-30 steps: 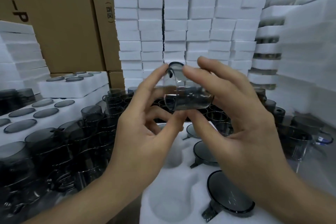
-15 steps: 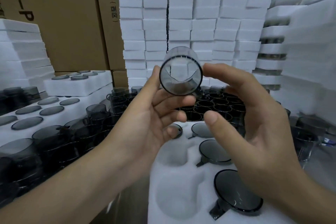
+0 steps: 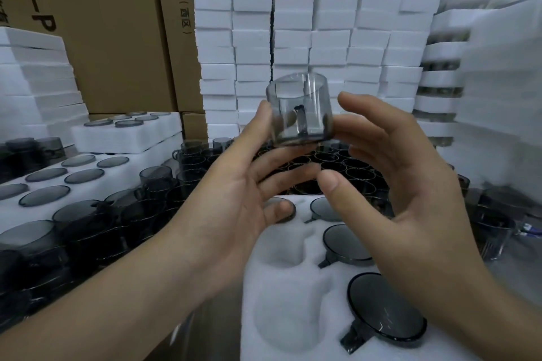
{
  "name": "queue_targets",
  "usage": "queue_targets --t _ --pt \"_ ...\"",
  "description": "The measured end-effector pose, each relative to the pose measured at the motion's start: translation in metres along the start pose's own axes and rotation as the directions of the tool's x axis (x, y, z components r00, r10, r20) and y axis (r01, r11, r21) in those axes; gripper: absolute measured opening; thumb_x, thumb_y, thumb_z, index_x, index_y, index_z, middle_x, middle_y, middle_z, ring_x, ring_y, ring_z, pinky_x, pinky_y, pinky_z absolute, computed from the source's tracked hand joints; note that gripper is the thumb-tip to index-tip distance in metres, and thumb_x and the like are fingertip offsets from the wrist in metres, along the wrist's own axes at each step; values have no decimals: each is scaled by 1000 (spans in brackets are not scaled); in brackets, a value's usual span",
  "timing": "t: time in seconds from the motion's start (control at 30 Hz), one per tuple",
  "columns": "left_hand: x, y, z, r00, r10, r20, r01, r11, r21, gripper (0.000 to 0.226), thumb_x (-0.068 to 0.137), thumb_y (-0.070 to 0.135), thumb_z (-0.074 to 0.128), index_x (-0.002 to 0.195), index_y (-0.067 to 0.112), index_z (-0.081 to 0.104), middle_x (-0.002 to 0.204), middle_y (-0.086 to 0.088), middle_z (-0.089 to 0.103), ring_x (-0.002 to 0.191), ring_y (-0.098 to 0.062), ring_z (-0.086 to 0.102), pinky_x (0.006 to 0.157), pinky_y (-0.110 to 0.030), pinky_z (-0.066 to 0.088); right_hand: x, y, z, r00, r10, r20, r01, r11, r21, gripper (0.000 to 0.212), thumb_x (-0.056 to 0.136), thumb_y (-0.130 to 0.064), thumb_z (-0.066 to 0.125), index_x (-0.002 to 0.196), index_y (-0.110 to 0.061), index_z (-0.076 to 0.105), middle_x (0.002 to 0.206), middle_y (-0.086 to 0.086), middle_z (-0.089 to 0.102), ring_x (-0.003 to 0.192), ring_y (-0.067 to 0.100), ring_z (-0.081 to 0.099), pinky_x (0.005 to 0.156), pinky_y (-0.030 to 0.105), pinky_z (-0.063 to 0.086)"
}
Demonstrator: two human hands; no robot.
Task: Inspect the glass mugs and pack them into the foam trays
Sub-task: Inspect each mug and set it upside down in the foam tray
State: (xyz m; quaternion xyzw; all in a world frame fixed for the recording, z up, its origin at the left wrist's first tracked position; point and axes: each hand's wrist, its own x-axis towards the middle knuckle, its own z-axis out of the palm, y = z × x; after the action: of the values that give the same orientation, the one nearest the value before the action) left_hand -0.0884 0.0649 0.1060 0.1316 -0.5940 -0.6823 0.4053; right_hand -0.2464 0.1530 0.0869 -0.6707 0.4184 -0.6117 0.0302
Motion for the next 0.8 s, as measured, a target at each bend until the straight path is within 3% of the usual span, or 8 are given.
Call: queue_targets --t 0.1,0.2,0.3,0.47,0.57,0.67,0.73,0.8 --pt "-1 3 3 997 67 -29 -67 998 8 43 91 66 72 127 41 76 130 3 77 113 -12 76 74 -24 59 1 -3 1 992 17 -123 -18 1000 -6 58 94 -18 77 145 -35 55 131 -18 72 133 2 61 111 24 47" --pt "0 3 1 994 103 -42 -102 995 15 47 89 62 78 129 38 75 133 1 76 117 -15 75 74 -22 60 0 0 2 990 26 -137 -29 999 -23 61 95 -28 80 149 -38 55 135 -16 71 134 9 62 111 29 50" --pt "0 4 1 991 125 -42 -124 992 20 52 86 60 77 132 36 73 133 1 76 115 -16 76 73 -21 60 2 -6 4 982 85 -171 -78 996 49 57 90 -38 83 142 -44 62 130 -10 74 121 16 72 101 36 59" --pt "-1 6 3 987 162 -4 -161 985 61 42 93 60 65 131 43 73 129 3 77 107 -11 77 71 -21 57 4 -16 10 945 211 -249 -129 942 309 49 79 -40 84 127 -42 72 114 -2 80 102 16 79 81 17 59" --pt "-1 5 0 966 256 -39 -253 965 65 36 91 42 75 126 39 67 123 -3 79 96 -16 77 65 -19 55 5 -18 8 929 297 -223 -172 876 451 43 84 -39 79 126 -37 73 114 -2 81 107 17 78 84 18 58" --pt "-1 5 -1 959 280 -52 -277 959 53 63 80 32 88 136 37 59 117 -2 79 91 -16 74 65 -21 54 7 -16 5 901 410 -144 -257 770 584 39 86 -33 72 123 -20 71 113 5 81 108 21 79 80 20 59" --pt "0 4 -1 951 300 -76 -294 953 77 69 74 34 89 139 35 64 107 2 77 88 -12 72 65 -21 53 7 -15 5 894 439 -91 -299 734 610 45 87 -33 69 127 -12 70 117 8 80 110 22 78 81 22 60" --pt "0 3 -1 933 348 -87 -336 933 132 62 72 37 91 131 32 71 103 6 78 88 -9 72 64 -19 52 6 -15 6 891 452 -45 -327 708 626 50 87 -35 71 131 -12 68 122 8 79 114 21 76 85 23 61"
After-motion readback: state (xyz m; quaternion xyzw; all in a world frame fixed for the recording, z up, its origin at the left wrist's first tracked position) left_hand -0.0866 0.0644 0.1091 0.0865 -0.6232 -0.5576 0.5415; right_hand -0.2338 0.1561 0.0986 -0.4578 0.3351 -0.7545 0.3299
